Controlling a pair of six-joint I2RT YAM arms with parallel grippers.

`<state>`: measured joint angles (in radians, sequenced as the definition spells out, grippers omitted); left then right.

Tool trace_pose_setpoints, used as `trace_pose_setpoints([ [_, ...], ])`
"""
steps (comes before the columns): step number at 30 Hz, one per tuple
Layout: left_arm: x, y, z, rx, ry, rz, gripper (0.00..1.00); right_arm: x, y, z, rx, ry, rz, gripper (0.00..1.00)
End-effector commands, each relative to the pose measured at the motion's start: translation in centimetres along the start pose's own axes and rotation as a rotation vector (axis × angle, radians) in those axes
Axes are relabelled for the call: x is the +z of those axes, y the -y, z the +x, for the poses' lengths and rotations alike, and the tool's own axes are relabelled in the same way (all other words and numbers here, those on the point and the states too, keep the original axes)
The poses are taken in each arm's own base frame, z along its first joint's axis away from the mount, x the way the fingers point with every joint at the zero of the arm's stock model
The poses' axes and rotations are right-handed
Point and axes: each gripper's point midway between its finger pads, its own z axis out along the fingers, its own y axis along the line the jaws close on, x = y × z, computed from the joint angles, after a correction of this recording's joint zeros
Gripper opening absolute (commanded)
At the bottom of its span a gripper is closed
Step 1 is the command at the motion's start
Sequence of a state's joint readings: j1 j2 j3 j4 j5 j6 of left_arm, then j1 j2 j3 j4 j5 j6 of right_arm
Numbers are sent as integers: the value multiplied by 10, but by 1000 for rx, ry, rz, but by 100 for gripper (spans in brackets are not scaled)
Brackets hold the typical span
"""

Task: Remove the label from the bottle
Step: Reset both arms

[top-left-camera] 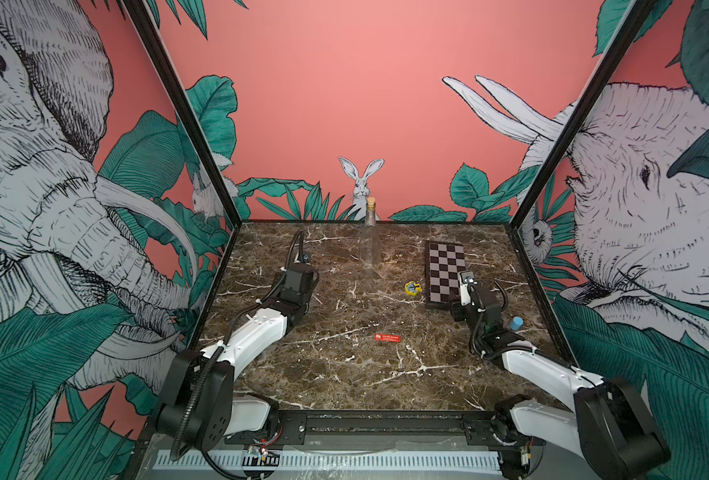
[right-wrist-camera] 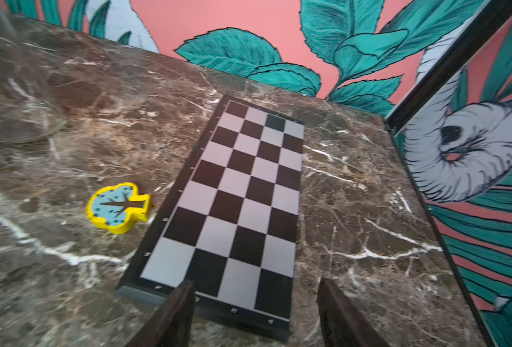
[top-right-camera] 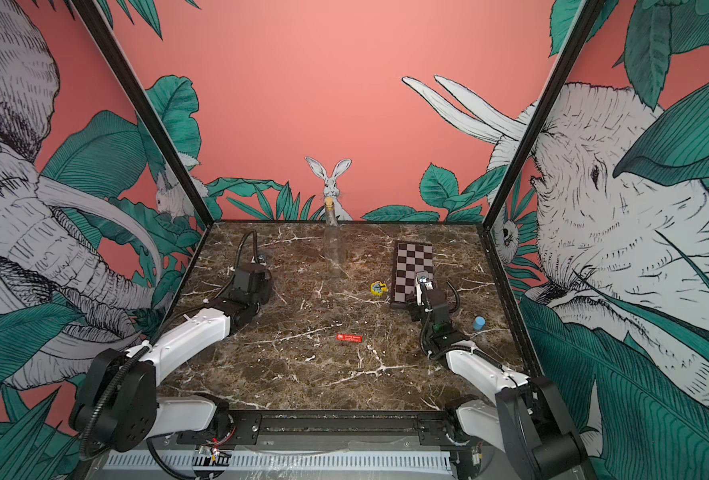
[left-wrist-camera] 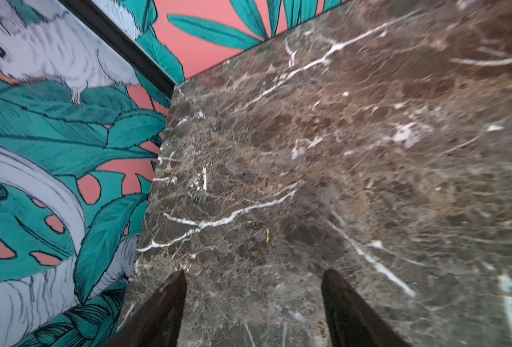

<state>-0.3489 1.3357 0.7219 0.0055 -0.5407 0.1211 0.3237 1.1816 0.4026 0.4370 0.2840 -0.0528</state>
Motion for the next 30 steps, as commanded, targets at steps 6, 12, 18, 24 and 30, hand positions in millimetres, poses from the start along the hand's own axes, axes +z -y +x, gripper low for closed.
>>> trace_pose_setpoints([
  [6,50,0,24,-35,10,124,74,28,51,2,74,62,93,65],
  [12,54,5,17,-67,93,189,74,38,49,8,101,41,45,64],
  [18,51,12,1,-100,203,240,74,39,50,12,98,54,52,64],
  [24,52,-5,10,-192,267,175,77,41,51,21,101,95,80,64],
  [30,56,-14,23,-252,286,141,93,44,54,28,115,106,114,65],
])
